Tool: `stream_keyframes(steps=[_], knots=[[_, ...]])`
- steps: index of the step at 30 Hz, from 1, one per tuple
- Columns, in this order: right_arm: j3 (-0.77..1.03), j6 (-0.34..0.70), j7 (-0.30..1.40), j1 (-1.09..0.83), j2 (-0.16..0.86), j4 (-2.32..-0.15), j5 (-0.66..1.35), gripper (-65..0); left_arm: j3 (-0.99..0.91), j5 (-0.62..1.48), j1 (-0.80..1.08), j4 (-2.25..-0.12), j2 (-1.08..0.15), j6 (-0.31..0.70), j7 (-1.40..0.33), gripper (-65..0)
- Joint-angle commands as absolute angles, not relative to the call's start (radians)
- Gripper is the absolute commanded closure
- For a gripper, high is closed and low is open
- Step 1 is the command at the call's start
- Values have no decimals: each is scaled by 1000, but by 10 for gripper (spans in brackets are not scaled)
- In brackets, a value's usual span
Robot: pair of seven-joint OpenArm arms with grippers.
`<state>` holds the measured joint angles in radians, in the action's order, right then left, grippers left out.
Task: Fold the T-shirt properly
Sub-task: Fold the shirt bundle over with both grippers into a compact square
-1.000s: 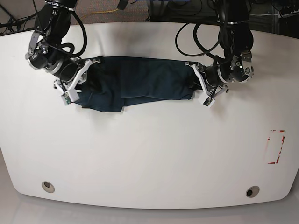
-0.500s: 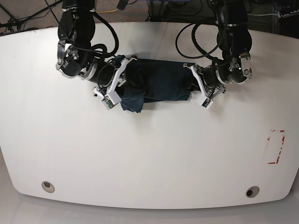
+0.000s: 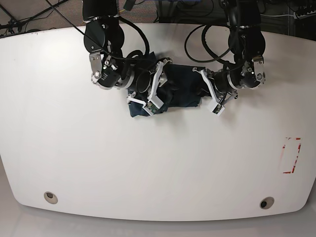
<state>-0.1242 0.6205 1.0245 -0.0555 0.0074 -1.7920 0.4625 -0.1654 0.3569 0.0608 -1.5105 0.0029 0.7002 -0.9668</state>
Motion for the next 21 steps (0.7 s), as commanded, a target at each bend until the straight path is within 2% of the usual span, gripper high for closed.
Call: stream_keyframes(steps=[1,4,7,14,21], knots=[[-124,624,989,-38,-1,-1811,481,-330,-163,309,61,-1509,5,698,-1018,-81],[-142,624,986,-35,-2,-1821,481,-441,-165,325,48,-1526,7,698,-1017,-82],[-194,624,986,-5,-1,-1833,475,-484,-182,387,50,-1573,4,698,-1017,-82],[-214,633,986,-1,5,-1891,483,-455,-354,549,51,-1693,-10,698,-1021,-82],[-142,633,986,-81,81,-1923,564,-419,-441,555,53,-1705,-134,698,-1021,-82]])
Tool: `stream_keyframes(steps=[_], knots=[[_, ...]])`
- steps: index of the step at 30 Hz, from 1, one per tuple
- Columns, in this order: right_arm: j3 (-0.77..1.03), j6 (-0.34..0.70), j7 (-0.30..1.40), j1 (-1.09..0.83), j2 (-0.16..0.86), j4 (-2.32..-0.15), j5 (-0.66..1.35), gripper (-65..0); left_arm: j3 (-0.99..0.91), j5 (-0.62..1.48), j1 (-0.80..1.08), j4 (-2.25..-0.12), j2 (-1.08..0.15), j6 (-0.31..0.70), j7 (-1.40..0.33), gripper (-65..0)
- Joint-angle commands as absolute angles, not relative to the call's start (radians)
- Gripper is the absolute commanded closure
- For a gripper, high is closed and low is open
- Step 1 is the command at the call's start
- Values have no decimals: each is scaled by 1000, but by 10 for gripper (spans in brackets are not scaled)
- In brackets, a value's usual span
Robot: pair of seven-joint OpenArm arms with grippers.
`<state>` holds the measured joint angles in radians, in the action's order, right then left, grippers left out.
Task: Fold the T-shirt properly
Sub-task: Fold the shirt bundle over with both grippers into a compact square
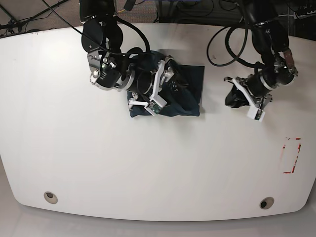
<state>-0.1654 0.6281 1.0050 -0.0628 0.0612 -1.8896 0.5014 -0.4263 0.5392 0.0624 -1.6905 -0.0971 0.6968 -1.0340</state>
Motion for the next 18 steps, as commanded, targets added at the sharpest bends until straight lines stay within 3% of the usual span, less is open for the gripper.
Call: stream_keyframes(steps=[1,7,12,18], knots=[[-114,633,986,-97,96,-1934,590,-414,-449,555,56,-1704,-147,698,-1021,-82],[-8,633,986,-179,177,-1949,734,-401,-463,552,77,-1704,-188,698,-1018,-82],[-5,633,986,-185,199,-1946,733,-401,-452,555,77,-1728,-193,698,-1020,-82],[41,631,984,-137,216,-1913,730,-400,-275,549,71,-1804,-168,698,-1018,-82]])
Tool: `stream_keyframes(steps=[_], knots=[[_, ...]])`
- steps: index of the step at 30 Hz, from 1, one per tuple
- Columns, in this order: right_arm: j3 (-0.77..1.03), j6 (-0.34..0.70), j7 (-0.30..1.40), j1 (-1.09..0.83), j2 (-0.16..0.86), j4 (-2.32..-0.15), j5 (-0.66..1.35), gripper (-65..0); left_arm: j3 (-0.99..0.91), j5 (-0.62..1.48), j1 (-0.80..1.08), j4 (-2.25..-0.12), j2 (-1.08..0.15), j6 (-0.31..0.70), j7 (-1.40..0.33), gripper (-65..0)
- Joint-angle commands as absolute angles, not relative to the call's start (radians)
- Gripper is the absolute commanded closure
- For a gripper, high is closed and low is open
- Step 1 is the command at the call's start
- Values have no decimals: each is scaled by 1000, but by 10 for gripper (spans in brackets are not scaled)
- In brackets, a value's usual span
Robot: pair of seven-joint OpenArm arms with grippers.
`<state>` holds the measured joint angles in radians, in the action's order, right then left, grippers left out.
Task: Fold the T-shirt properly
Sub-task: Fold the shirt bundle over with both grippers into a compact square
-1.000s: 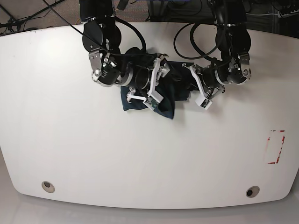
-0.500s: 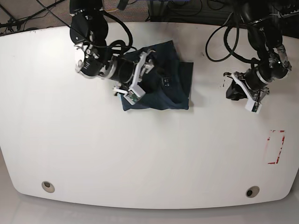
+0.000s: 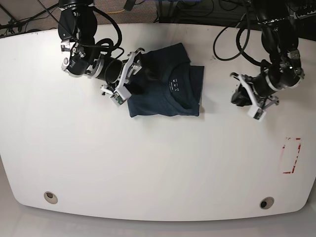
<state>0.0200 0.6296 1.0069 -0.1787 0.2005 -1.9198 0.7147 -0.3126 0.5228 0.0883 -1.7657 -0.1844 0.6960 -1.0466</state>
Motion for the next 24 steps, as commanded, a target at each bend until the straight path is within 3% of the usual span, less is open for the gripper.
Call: stream_keyframes(steps=[1,4,9,11,18,24], knots=[[50,631,984,-110,216,-1880,730,-400,-236,549,71,-1810,-157,698,-1017,-82],[58,631,983,-30,217,-1781,730,-360,-130,547,62,-1813,-134,698,-1017,-82],[51,631,926,68,222,-1629,730,-197,30,524,36,-1810,-88,698,-1017,-82],[48,631,923,102,223,-1577,730,-160,51,464,36,-1808,-51,698,-1017,-82],[-44,631,855,176,216,-1463,582,-146,58,263,70,-1797,10,698,-1017,-82],[-71,633,789,170,213,-1422,432,-146,50,245,61,-1666,-12,698,-1012,-82]])
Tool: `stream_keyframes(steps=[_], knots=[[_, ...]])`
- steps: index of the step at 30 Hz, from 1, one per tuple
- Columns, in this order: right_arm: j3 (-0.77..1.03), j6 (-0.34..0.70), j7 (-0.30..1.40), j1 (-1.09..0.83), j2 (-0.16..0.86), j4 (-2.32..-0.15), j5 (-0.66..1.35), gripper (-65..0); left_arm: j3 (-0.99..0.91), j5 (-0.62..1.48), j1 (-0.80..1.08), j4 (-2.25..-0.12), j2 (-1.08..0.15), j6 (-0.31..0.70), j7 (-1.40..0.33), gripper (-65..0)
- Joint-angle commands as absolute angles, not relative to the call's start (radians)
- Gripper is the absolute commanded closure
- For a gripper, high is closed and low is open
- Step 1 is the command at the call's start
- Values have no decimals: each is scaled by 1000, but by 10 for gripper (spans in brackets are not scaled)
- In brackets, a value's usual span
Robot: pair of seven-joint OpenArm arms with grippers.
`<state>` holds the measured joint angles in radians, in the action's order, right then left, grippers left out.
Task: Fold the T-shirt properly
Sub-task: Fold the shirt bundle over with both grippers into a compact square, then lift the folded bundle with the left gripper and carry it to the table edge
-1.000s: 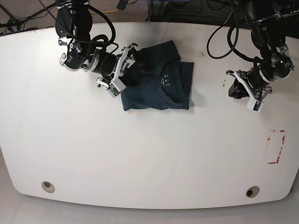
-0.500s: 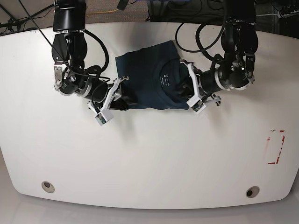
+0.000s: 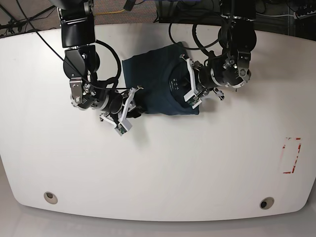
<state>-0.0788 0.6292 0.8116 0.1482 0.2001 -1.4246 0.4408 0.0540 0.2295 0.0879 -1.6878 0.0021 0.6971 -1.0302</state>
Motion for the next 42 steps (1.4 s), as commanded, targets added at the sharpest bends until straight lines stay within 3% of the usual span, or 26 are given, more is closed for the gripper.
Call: stream_keyframes(steps=[1,11,17,25,34,38,42], knots=[[-71,633,785,170,213,-1417,429,-146,50,246,44,-1643,-28,698,-1004,-82],[-74,633,779,113,249,-1481,407,-146,58,243,-177,-1360,-81,698,-917,-82],[-156,625,780,77,246,-1518,351,-144,58,243,-292,-1319,-74,698,-915,-82],[-208,624,780,30,127,-1560,246,-144,154,245,-380,-1267,-62,698,-912,-82],[-263,630,786,44,-13,-1554,151,-146,160,245,-380,-1386,-53,698,-914,-82],[-357,625,788,67,-28,-1537,154,-146,159,243,-355,-1483,-91,698,-917,-82],[-338,625,788,70,-30,-1544,156,-144,156,243,-303,-1573,-99,698,-917,-82]])
